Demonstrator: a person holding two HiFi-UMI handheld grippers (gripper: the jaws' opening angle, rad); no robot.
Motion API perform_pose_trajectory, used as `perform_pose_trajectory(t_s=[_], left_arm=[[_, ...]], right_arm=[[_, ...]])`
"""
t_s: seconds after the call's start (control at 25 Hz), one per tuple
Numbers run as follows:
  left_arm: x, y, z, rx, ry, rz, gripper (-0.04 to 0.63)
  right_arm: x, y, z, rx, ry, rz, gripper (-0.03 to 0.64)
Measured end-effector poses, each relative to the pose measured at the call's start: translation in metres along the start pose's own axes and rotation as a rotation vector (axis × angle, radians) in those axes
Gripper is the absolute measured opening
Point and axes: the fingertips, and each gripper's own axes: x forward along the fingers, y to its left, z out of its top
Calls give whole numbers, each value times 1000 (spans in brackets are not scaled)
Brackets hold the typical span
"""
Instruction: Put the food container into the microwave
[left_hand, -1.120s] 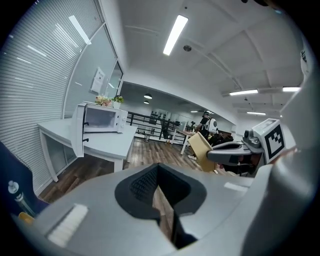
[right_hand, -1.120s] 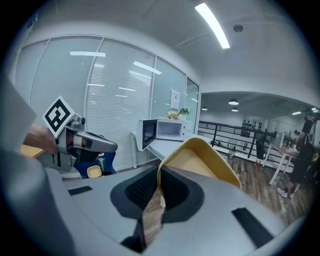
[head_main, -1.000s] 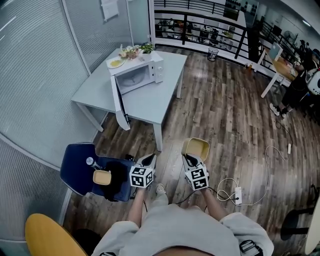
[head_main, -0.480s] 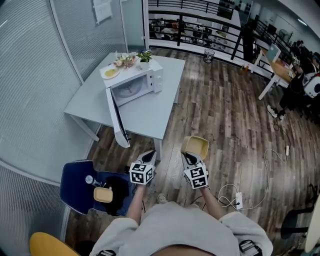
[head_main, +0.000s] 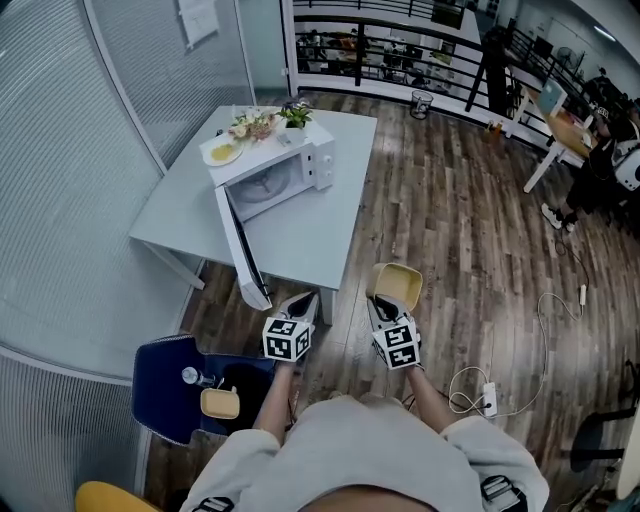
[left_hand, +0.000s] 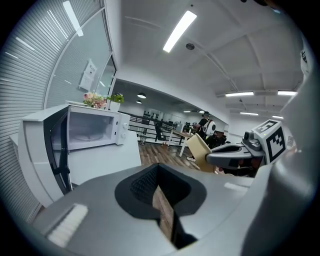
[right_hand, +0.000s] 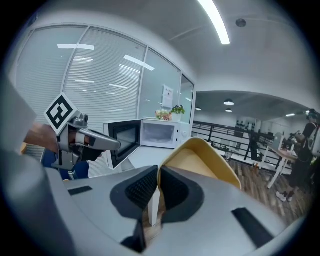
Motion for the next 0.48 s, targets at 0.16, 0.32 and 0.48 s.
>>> perform_pose_trajectory(t_s=[0.16,0.32,0.48], left_arm=[[3,7,2,3,8,0,11],[5,9,-2,0,20,0,11],[10,8,-4,-2,31,-5,11]], right_arm=[[8,1,0,6,4,3,30],[11,0,-3,12,9,4,29],[12,-4,-5,20,11,-1,29]])
